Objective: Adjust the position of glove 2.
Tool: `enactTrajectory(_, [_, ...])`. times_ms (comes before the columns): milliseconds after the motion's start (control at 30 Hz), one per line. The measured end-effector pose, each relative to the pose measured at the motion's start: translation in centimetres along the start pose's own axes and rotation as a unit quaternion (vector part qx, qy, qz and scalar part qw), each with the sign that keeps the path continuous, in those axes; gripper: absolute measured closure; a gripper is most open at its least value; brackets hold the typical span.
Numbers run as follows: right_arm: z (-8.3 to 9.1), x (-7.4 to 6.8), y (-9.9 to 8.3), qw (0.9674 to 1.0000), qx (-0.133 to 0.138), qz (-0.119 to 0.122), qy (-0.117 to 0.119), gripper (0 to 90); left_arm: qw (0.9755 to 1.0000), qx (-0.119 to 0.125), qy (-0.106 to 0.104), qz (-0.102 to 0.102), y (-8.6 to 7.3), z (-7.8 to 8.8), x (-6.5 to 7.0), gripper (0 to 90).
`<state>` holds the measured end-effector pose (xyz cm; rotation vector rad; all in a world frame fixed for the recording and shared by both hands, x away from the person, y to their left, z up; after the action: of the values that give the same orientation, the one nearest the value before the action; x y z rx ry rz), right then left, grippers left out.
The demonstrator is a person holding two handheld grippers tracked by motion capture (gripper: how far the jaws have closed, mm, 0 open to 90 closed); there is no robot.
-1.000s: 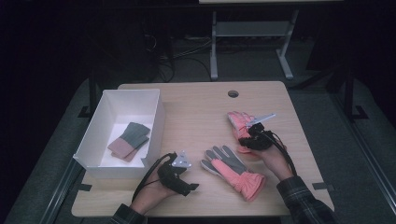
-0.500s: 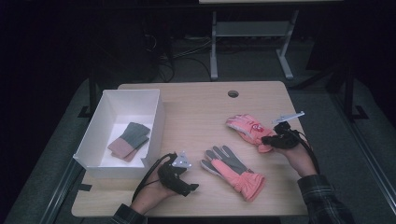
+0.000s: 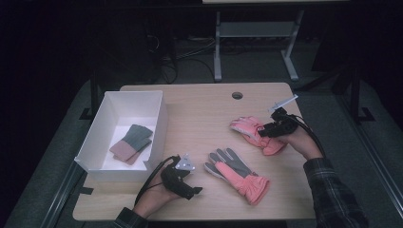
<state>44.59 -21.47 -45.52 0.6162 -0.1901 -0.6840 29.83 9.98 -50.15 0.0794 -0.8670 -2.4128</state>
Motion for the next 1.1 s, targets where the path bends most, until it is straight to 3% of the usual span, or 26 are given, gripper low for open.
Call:
enactTrajectory(67, [-0.6,0.4,0.4,1.0,0.0,0.001,0.01,53.1,1.0,0.001,-0.001,0.001,0.0,0.0,0.1,17.0])
enactTrajectory(333, [-3.7,1.1,0.0,0.9984,-0.047,-0.007,0.031,48.9,1.0,-0.003,-0.004,-0.003,0.0,-0.2,0.3,17.1])
enactTrajectory(500, [-4.5,1.1,-0.2,0.9977,-0.058,-0.003,0.035,55.8,1.0,-0.006,-0.005,-0.002,0.0,-0.5,0.5,17.1])
enactTrajectory(767, [-4.2,0.9,-0.4,0.9989,-0.044,0.009,0.017,81.1,0.9998,-0.016,-0.007,-0.008,-0.2,-0.6,0.5,17.4])
enactTrajectory(1100, [-2.5,0.7,-0.2,0.9996,-0.02,-0.019,0.011,84.3,0.9999,-0.006,-0.009,0.0,-0.1,-0.5,0.4,17.3])
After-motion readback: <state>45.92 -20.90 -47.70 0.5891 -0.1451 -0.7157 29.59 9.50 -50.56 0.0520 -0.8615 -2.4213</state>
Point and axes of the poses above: each handheld gripper's, and its own axes: z roughly backward along the jaws, y roughly out of its top, x roughly to its right, the point moved 6 cm from there along -z, roughly forward along the jaws, and after that the axes turned 7 degrees about z, right-handed, at the moved point
